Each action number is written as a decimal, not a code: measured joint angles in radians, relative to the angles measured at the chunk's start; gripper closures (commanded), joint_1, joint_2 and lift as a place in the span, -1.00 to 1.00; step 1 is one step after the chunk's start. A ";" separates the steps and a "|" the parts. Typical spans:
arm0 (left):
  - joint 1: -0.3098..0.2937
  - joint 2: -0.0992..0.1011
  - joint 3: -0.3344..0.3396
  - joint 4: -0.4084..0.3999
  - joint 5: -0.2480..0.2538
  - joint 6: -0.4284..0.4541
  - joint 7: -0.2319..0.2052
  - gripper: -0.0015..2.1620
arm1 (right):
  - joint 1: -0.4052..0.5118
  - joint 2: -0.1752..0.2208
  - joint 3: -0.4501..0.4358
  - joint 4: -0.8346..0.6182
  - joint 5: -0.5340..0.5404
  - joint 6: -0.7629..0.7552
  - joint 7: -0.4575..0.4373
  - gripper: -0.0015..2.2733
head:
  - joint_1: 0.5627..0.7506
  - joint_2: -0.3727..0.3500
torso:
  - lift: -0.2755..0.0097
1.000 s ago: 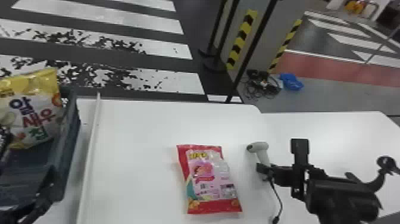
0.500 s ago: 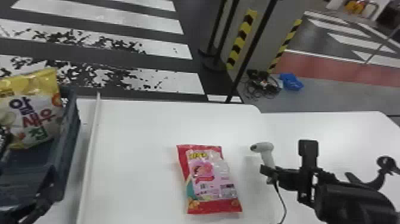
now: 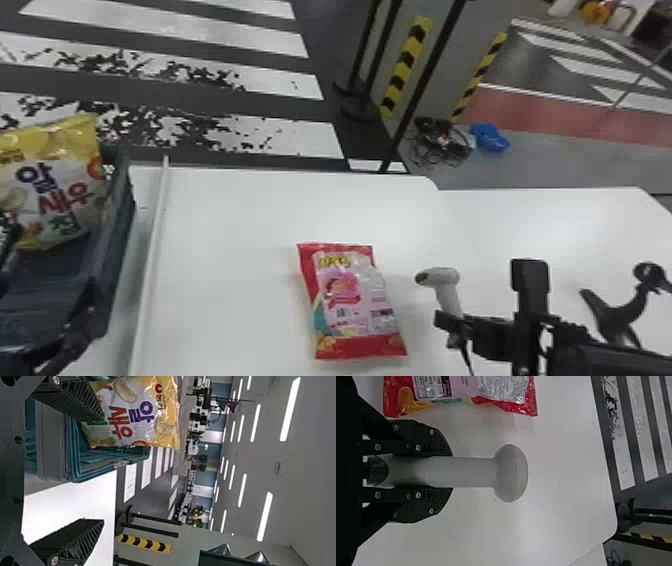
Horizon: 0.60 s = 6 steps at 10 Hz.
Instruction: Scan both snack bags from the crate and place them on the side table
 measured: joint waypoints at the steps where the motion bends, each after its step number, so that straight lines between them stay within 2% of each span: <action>1: 0.000 0.003 -0.001 0.001 0.001 0.000 -0.001 -0.92 | 0.036 0.018 -0.005 -0.084 -0.008 0.062 -0.003 0.99 | 0.41 -0.89 | 0.26; 6: 0.000 0.009 -0.013 0.004 0.003 0.000 -0.002 -0.92 | 0.135 0.081 -0.016 -0.348 -0.091 0.315 0.000 0.99 | 0.41 -0.73 | 0.26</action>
